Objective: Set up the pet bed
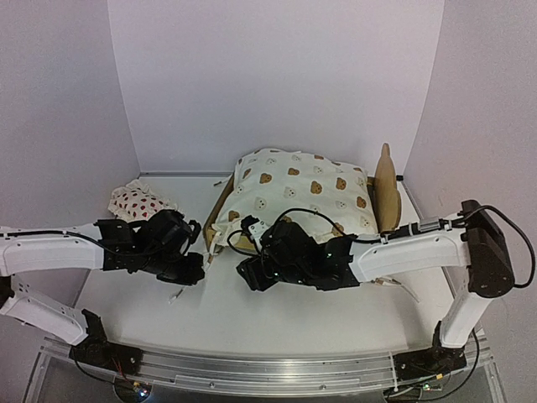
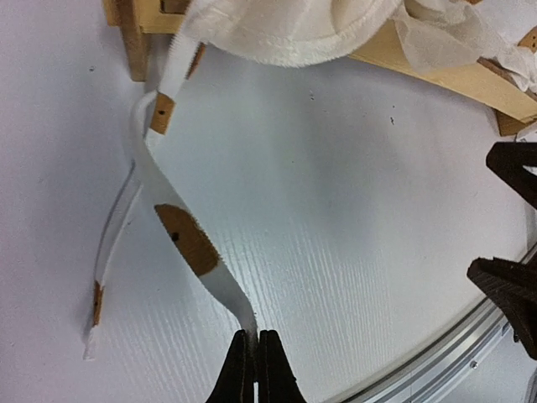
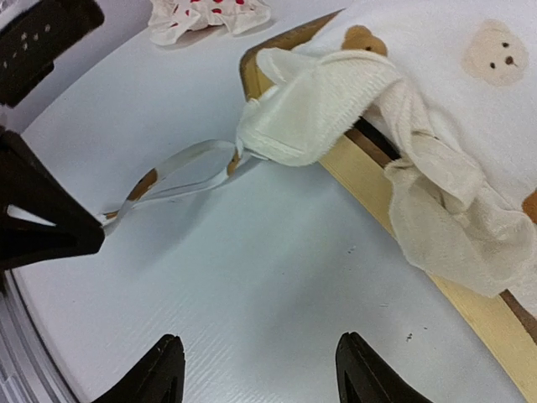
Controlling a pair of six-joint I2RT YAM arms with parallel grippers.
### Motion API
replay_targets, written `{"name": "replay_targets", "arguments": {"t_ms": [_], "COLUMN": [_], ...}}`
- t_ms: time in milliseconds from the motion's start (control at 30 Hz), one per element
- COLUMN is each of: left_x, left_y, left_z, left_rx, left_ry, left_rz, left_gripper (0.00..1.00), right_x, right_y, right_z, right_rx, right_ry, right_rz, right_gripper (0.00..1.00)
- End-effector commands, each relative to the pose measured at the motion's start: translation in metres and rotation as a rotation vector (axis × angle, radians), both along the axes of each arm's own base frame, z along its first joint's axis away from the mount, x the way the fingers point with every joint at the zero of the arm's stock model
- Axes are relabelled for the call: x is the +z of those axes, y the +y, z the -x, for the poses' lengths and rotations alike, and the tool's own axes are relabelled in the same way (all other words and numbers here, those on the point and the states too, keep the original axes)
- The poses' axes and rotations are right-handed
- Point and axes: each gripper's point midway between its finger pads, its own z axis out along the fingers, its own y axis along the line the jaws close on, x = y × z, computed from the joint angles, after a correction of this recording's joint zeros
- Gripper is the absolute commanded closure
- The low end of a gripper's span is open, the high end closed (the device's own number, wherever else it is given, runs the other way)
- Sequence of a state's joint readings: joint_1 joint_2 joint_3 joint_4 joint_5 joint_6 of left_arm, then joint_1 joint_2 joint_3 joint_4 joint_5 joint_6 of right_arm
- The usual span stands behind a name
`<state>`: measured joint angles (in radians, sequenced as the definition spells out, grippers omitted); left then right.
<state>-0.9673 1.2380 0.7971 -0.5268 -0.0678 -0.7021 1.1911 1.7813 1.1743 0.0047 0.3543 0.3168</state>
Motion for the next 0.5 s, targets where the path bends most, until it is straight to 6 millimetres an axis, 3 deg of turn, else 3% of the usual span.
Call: {"name": "replay_targets", "arguments": {"t_ms": [0, 167, 233, 367, 467], "left_x": [-0.007, -0.027, -0.029, -0.016, -0.004], "left_y": [-0.038, -0.069, -0.081, -0.091, -0.073], "left_z": [0.009, 0.021, 0.026, 0.035, 0.025], "left_rx": [-0.117, -0.216, -0.259, -0.319, -0.251], "left_ry": [0.062, 0.148, 0.160, 0.128, 0.069], "left_rz": [0.088, 0.129, 0.137, 0.136, 0.079], "left_gripper": [0.99, 0.96, 0.88, 0.44, 0.28], "right_x": [0.030, 0.032, 0.035, 0.040, 0.041], "right_y": [-0.016, -0.027, -0.030, -0.033, -0.031], "right_z": [-0.010, -0.016, -0.018, -0.024, -0.027], "right_rx": [-0.064, -0.092, -0.099, -0.116, -0.119], "right_ry": [-0.038, -0.035, -0.037, -0.041, -0.030], "right_rz": [-0.051, -0.058, -0.063, -0.076, -0.088], "right_gripper": [0.38, 0.40, 0.40, 0.40, 0.41]}}
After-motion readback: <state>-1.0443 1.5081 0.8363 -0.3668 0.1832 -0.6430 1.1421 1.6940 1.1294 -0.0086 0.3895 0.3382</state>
